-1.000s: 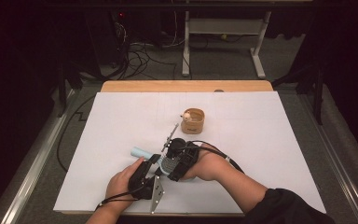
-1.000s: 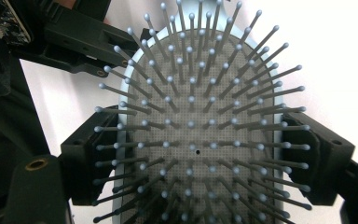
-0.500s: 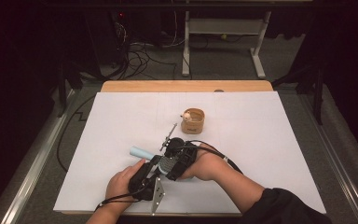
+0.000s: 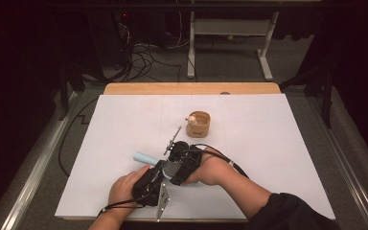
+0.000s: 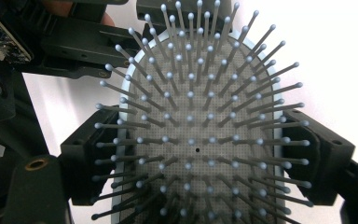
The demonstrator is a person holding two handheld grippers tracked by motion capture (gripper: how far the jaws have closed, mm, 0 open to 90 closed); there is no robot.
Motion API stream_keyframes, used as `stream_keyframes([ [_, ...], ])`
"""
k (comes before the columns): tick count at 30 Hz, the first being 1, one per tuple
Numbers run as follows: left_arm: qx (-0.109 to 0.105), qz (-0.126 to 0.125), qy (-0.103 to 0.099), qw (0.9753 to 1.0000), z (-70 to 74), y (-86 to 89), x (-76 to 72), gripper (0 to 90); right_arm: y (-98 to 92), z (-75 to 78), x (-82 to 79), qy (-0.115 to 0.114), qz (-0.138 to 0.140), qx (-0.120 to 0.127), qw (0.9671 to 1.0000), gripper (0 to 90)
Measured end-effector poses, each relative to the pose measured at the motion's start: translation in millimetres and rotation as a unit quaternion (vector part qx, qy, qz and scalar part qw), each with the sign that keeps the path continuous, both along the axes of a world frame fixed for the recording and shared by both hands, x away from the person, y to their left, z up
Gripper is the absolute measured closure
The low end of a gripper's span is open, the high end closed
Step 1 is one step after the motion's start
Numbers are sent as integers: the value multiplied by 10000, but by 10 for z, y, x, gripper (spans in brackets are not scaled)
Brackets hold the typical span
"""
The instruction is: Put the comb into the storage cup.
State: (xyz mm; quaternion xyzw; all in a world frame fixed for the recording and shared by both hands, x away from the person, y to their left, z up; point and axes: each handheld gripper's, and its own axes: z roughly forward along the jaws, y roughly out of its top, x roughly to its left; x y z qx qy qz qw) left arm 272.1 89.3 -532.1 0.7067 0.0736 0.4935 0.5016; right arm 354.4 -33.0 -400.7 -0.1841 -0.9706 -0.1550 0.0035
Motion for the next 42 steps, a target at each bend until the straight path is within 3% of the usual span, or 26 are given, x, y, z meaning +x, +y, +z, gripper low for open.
stream_keyframes([
  [22,325,136,-199,9992,-32,-9,14,741,-5,29,26,81,-104,96,9999,201],
  [33,280,165,-172,9993,-22,-4,22,759,-8,61,23,29,-84,97,9999,187],
  [42,283,215,-161,9992,-19,2,30,771,-15,71,20,-57,-64,27,10000,102],
])
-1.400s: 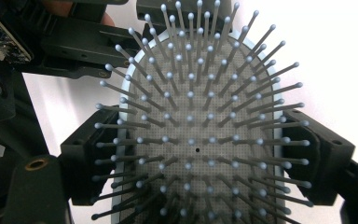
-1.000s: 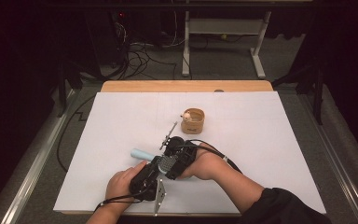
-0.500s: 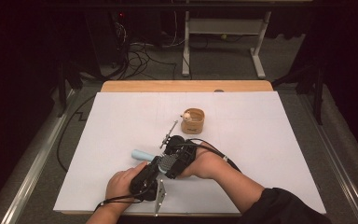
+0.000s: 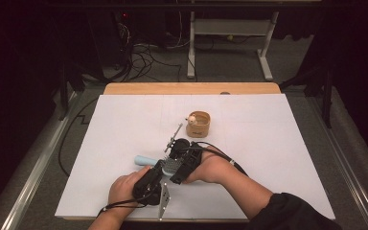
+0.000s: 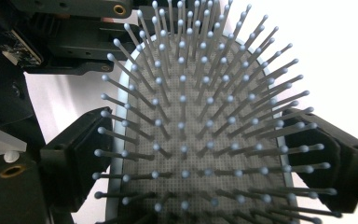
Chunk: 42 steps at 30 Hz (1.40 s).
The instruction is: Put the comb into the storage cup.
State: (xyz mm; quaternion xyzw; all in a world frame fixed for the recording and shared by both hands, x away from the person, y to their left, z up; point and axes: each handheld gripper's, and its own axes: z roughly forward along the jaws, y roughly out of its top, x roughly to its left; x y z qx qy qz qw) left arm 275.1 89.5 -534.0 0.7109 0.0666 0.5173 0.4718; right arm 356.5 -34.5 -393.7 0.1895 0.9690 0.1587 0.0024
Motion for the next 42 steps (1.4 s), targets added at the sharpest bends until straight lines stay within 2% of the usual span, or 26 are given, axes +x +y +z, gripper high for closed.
stream_keyframes([
  [7,-22,24,-40,10000,12,6,4,771,-4,8,-14,-83,9,-72,9999,0],
  [9,-38,17,-32,10000,9,4,5,771,-17,25,-10,-140,25,-71,9999,0],
  [10,-134,-24,-15,9999,2,-7,7,771,-23,37,-10,-148,16,-80,9999,0],
  [11,-97,-5,3,10000,9,-1,2,772,-30,48,-14,-148,-7,-71,9999,0],
  [12,-171,-32,13,9998,8,-8,3,772,-39,57,-13,-168,-5,-78,9998,0],
  [19,-274,45,57,9996,23,-3,21,772,-104,127,-34,-246,-17,-89,9997,0],
  [24,-314,118,88,9994,30,4,39,772,-160,173,-51,-305,-21,-47,9995,0],
  [32,-337,206,133,9991,28,14,54,772,-279,242,-69,-359,-14,-155,9992,0],
  [36,-336,255,132,9990,16,17,64,771,-337,225,-74,-309,43,-246,9992,0],
  [37,-344,278,139,9989,17,20,68,771,-351,213,-74,-306,59,-205,9993,0],
  [42,-383,339,114,9986,23,39,81,771,-426,171,-73,-276,13,-294,9992,0],
])
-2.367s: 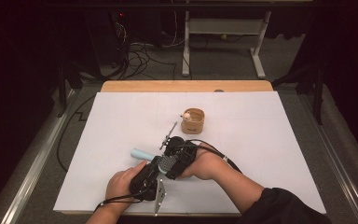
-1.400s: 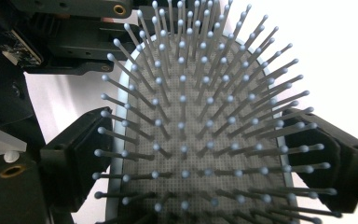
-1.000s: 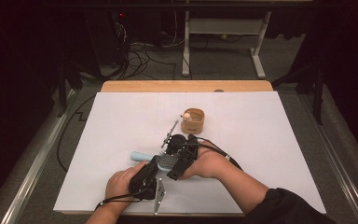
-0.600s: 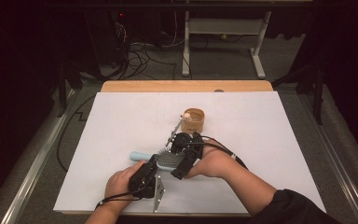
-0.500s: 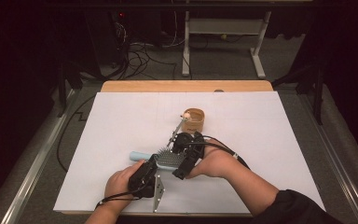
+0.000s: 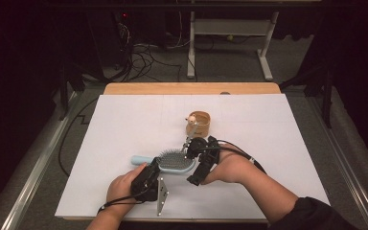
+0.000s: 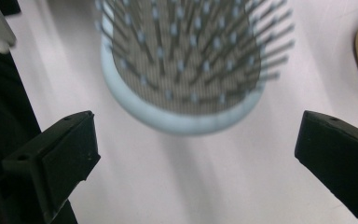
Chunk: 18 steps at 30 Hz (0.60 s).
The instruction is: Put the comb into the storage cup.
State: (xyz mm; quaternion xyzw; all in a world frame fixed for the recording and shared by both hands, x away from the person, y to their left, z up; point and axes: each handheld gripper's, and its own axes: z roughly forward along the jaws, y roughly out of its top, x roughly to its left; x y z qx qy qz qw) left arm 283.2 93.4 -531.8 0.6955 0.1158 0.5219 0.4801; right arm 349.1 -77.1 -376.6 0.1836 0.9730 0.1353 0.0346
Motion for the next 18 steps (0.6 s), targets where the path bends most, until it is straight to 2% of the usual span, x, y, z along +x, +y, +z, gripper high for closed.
stream_keyframes([
  [13,-1,75,12,10000,18,54,17,771,-218,-253,35,79,-92,-246,9996,0],
  [18,-133,87,22,9999,37,71,26,771,-336,-368,43,116,-139,-358,9992,0],
])
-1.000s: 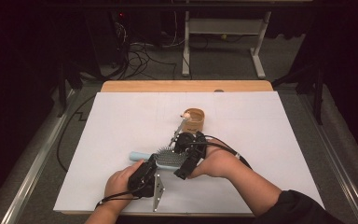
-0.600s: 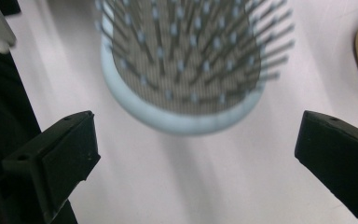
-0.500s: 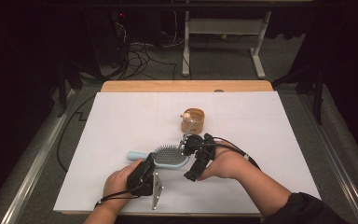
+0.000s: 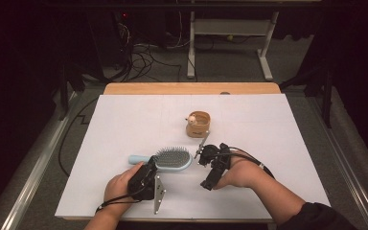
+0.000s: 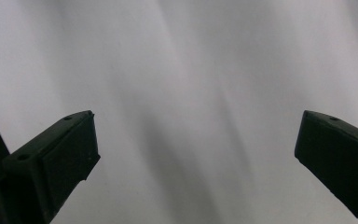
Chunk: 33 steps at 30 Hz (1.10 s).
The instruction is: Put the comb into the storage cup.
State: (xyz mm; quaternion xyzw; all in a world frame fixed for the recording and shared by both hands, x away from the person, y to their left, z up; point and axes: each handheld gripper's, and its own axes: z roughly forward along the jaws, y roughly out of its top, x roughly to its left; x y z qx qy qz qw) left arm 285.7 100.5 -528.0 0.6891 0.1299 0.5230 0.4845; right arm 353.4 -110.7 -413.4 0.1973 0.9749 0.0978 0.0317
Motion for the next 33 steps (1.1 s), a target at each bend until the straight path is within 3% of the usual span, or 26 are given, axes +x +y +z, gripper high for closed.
stream_keyframes([
  [10,-23,49,2,10000,7,22,7,771,-273,-169,11,52,-131,-160,9998,0],
  [19,-141,89,45,9999,35,47,21,771,-536,-202,5,-42,-398,-53,9992,0],
  [25,-337,141,102,9993,84,65,28,771,-647,-185,20,-263,-541,256,9979,0],
  [33,-658,210,189,9974,156,95,39,771,-745,-221,-12,-429,-590,449,9963,0],
])
